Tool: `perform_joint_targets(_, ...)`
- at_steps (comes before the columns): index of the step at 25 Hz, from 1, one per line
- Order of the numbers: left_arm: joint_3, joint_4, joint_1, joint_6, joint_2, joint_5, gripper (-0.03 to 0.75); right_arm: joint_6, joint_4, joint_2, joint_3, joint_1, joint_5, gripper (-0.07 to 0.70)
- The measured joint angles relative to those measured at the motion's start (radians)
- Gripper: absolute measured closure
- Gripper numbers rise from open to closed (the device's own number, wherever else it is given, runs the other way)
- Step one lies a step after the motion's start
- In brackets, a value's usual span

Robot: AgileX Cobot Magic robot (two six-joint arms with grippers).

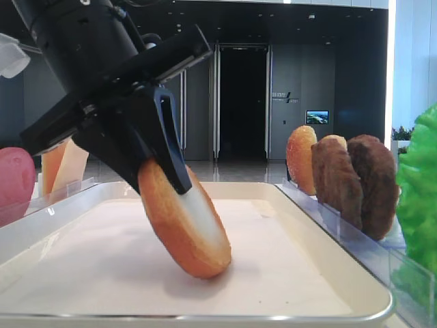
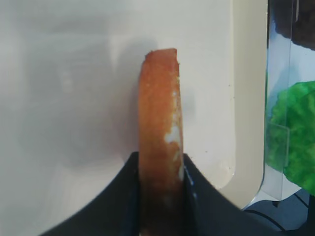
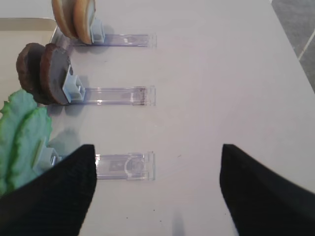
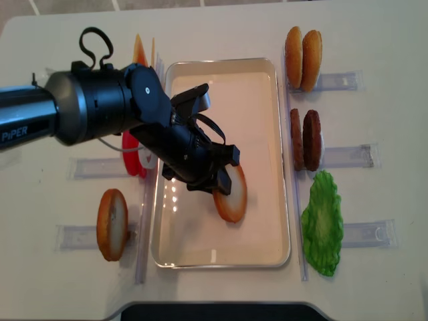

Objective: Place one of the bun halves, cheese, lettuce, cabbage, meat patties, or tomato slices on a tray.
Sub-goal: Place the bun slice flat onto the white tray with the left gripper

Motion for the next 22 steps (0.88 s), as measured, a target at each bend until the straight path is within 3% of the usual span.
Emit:
perform_joint_targets(9, 0.0, 0.015, 0.008, 0.0, 0.001, 0.007, 0.559, 0.0, 0.0, 0.0, 0.0, 0.0, 0.0, 0.104)
perform_joint_targets(16, 0.0, 0.092, 0.018, -0.033, 0.007, 0.037, 0.328, 0.0, 0.0, 0.0, 0.0, 0.0, 0.0, 0.104)
perform_joint_targets(22, 0.0, 0.142, 0.019, -0.067, -0.011, 0.046, 0.246, 0.0, 0.0, 0.0, 0.0, 0.0, 0.0, 0.104)
